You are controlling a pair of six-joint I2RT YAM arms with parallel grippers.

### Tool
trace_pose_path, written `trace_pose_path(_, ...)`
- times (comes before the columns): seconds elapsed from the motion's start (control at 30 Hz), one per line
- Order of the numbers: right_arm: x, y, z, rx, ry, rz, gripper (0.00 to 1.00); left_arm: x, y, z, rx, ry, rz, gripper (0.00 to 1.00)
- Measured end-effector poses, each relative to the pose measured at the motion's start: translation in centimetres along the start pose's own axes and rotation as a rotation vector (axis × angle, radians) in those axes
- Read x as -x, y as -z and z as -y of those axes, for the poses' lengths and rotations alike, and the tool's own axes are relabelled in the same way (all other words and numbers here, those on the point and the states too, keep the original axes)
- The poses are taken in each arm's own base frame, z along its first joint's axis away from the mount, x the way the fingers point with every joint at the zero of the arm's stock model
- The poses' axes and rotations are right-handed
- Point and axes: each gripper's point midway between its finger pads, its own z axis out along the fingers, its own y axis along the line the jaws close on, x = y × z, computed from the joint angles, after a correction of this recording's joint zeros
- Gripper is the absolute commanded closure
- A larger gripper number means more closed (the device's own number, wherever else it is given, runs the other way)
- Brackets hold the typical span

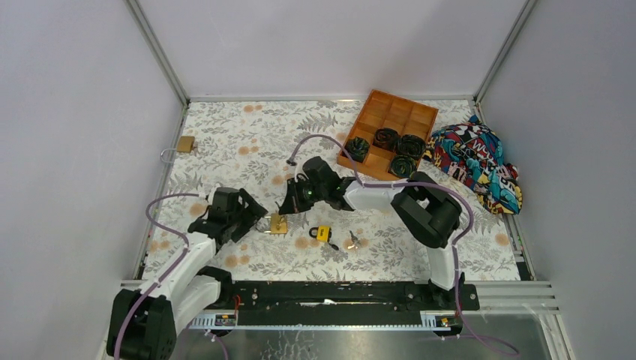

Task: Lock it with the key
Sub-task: Place the key at the center of the board.

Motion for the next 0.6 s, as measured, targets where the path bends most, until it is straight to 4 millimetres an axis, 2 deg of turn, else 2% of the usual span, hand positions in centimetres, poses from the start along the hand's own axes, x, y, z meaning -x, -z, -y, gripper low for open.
trace_pose_path(0.1, -0.4, -1.1, 0.9, -0.023, -0.023, -0.038, 1.00, 0.9, 0.6, -0.5, 0.039, -0.020, 0.034, 0.01)
trace_pose_path(0.17, -1.1, -1.6, 1.7, -0.048, -0.041, -0.069, 0.97, 2.5, 1.3, 0.3, 0.041, -0.071, 0.082, 0.01)
trace_pose_path(0.23, -1.6, -1.8, 2.2, -0.070, -0.063, -0.100, 0.79, 4.8, 2.1, 1.7, 0.027, -0.157, 0.150, 0.01)
trace_pose_path(0.3, -1.7, -1.8, 2.7, -0.110, -0.067, -0.117, 0.60, 7.9, 3.2, 3.4, 0.025, -0.282, 0.242, 0.01)
trace_pose_path(0.33, -1.6, -1.7, 2.8, -0.125, -0.067, -0.126, 0.54, 9.9, 3.7, 4.4, 0.035, -0.368, 0.297, 0.02)
trace_pose_path(0.43, -1.4, -1.2, 3.1, -0.173, -0.049, -0.153, 0.38, 14.6, 3.9, 5.5, 0.102, -0.569, 0.380, 0.02)
trace_pose_path(0.47, -1.4, -1.1, 3.2, -0.187, -0.045, -0.160, 0.19, 16.2, 3.6, 5.4, 0.137, -0.634, 0.385, 0.02)
trace_pose_path(0.5, -1.4, -0.9, 3.3, -0.202, -0.037, -0.170, 0.05, 17.9, 3.1, 5.0, 0.175, -0.703, 0.375, 0.02)
trace_pose_path(0.53, -1.5, -0.7, 3.5, -0.221, -0.031, -0.181, 0.01, 19.2, 2.6, 4.5, 0.206, -0.748, 0.360, 0.02)
trace_pose_path(0.6, -1.5, 0.0, 3.8, -0.257, -0.012, -0.196, 0.00, 22.2, 1.3, 3.6, 0.257, -0.841, 0.298, 0.02)
